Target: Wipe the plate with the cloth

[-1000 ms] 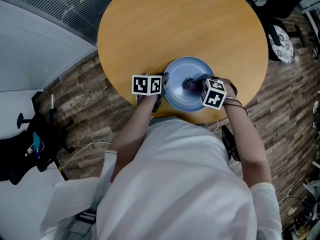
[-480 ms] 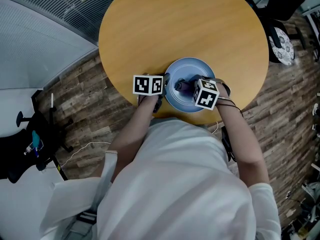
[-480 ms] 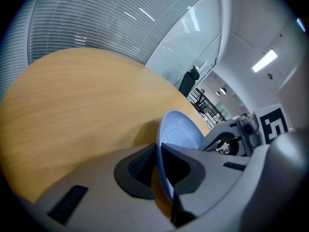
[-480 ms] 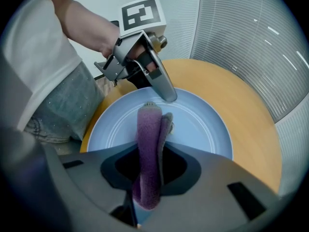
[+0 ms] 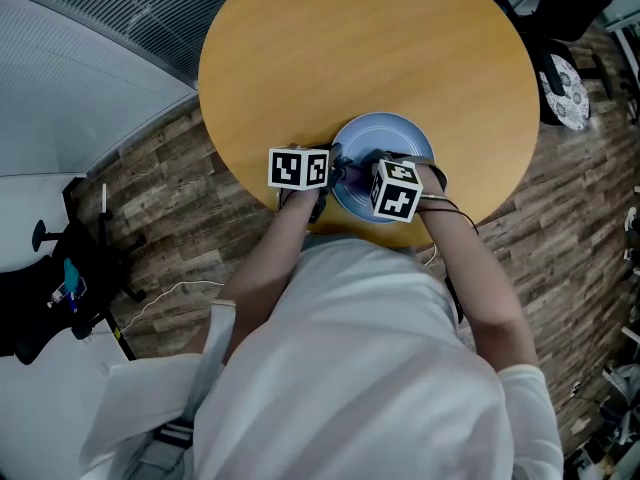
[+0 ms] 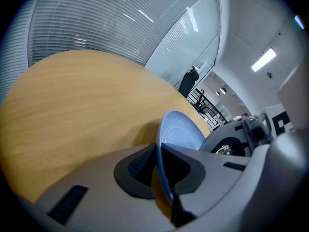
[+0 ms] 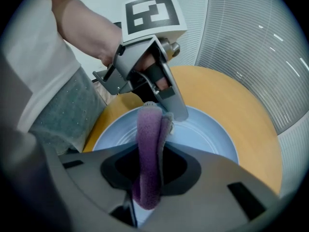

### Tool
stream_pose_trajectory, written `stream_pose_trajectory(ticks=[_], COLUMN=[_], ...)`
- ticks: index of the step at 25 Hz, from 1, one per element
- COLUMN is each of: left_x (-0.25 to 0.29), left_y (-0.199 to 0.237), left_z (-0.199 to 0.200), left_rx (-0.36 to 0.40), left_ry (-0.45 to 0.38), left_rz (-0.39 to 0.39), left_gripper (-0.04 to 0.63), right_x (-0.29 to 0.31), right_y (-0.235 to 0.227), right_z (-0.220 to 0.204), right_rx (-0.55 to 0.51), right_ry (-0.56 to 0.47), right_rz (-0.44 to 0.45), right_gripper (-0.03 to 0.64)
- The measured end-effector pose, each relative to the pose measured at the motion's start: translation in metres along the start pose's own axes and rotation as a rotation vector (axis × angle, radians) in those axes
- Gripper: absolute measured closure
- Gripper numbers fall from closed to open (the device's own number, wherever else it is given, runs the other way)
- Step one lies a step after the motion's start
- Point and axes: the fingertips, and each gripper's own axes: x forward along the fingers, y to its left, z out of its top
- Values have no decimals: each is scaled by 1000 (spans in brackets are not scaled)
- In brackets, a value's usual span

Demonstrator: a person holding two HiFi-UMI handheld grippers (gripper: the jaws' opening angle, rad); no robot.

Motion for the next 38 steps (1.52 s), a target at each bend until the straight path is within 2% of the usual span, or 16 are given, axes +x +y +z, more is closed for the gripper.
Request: stream_pose_trajectory(ticks=[8, 16, 34, 38], left_x=[-1, 3, 6, 7], left_y=[1, -2, -4, -4], left_z=[-2, -2, 0, 0], left_rx=[1, 7, 20, 32], left_ry=[5, 5, 6, 10], left_rz=[-2, -8, -19, -16], left_gripper=[566, 568, 567, 568], right_x=[3, 1, -17, -23], right_y=[15, 24, 14, 7], right_z=[4, -14, -69, -88], right_rx=[-29, -95, -23, -44], right_ry=[-6, 40, 78, 118], right_rz=[49, 74, 57, 27], right_gripper=[523, 523, 523, 523])
